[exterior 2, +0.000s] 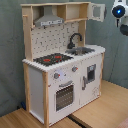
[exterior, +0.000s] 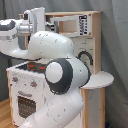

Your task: Play with the kitchen

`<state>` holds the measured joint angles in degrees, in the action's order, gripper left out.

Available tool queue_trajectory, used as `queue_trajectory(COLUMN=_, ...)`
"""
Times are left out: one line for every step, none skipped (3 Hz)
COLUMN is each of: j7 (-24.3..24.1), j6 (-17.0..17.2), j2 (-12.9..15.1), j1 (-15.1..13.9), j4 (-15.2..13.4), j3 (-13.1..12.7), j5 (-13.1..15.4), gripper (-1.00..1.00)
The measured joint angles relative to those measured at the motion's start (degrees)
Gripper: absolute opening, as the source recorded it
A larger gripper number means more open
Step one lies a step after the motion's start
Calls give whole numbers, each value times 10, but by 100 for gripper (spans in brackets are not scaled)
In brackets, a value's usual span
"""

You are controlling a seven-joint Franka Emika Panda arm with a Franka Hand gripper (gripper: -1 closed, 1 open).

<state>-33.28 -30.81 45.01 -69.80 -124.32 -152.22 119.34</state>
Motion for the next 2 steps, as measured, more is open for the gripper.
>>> queue_trajectory(j7=35, j6=-46, j2=22, j1=0, j4=0, j3=2, j5=15, gripper=-100)
queue_trajectory(j7=73, j6=-87, j2=44, j1=0, j4=-1, j3=2, j5=35, gripper=-100)
